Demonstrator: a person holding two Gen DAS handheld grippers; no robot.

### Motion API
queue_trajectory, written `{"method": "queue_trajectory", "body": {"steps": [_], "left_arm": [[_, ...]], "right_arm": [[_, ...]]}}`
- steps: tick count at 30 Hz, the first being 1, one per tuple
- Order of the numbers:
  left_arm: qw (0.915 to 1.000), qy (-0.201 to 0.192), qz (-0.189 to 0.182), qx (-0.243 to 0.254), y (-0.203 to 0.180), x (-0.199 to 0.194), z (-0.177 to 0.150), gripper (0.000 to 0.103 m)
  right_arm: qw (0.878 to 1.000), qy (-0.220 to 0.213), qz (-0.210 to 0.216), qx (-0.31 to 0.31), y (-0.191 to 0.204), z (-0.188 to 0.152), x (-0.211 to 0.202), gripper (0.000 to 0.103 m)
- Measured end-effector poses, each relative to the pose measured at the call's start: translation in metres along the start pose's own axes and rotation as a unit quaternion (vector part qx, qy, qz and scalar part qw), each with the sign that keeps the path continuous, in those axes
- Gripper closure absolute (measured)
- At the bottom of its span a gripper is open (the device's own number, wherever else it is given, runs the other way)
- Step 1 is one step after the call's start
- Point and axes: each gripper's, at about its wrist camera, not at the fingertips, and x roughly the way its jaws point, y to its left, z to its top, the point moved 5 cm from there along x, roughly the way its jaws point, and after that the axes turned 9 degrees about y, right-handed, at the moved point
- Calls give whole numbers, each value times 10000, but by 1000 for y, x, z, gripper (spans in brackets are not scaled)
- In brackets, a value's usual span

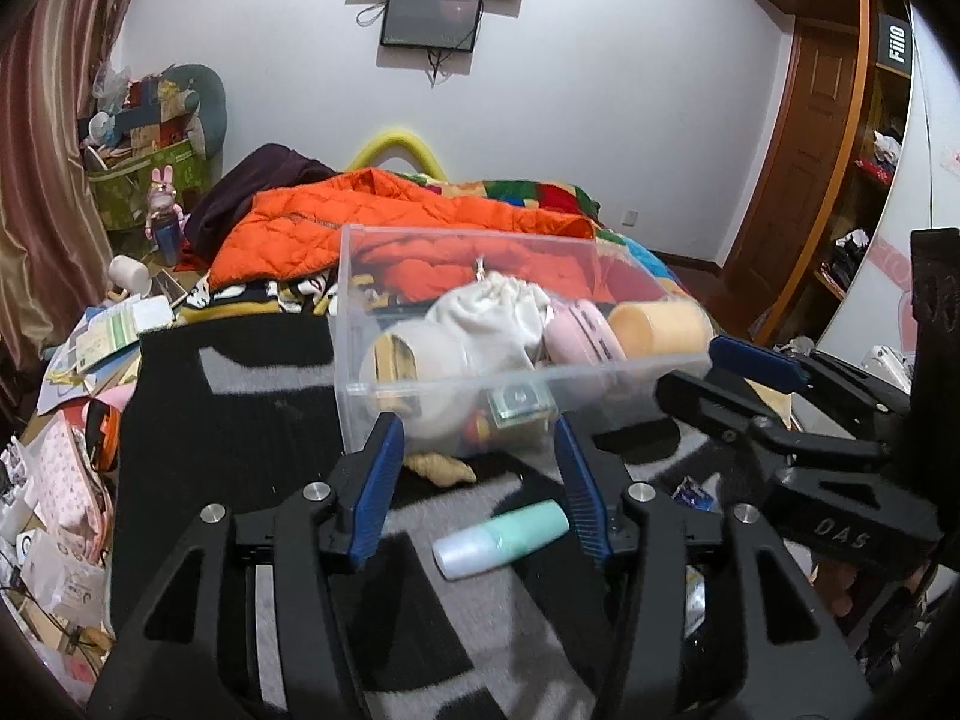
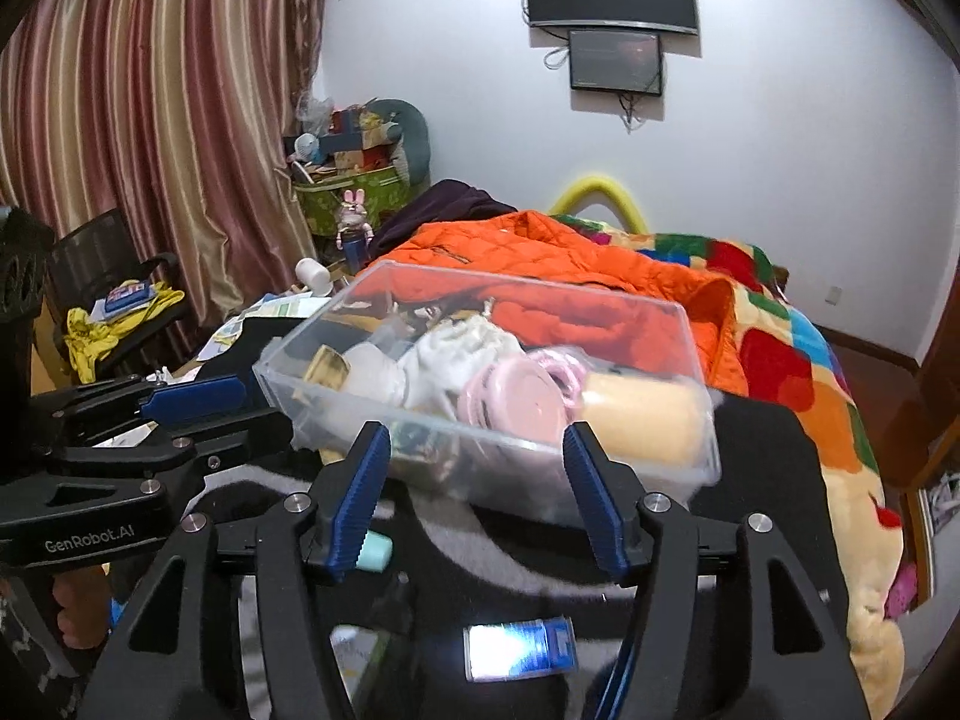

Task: Organize objects
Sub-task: 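Move right tool to blue Max card while left tool moves to mint-green tube, then grasp blue Max card with right tool while left tool grasps mint-green tube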

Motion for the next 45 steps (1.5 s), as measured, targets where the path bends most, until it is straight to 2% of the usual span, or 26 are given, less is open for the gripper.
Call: {"method": "queue_trajectory", "body": {"steps": [2,6,12,18,21,35,39,45], "left_arm": [[10000,80,-10,-27,-1,3,-5,51],[9997,197,-99,-74,-5,8,-17,40],[9986,512,-98,-134,-7,27,-32,40],[9962,840,-31,-236,-1,41,-48,40],[9956,929,-20,-137,-3,43,-55,40],[9946,1025,-32,-153,-14,59,-46,30],[9949,1001,74,-54,-19,63,-44,30],[9955,917,225,10,-21,66,-43,30]], "right_arm": [[9999,7,1,107,-5,-6,-3,47],[9993,29,-59,367,-17,-19,-5,46],[9974,222,-445,523,-35,-42,2,46],[9957,585,-266,669,-45,-70,14,46],[9950,642,-4,760,-46,-81,16,46],[9950,649,366,660,-36,-90,24,46],[9952,690,395,564,-33,-92,24,46],[9956,734,419,414,-30,-93,26,39]]}}
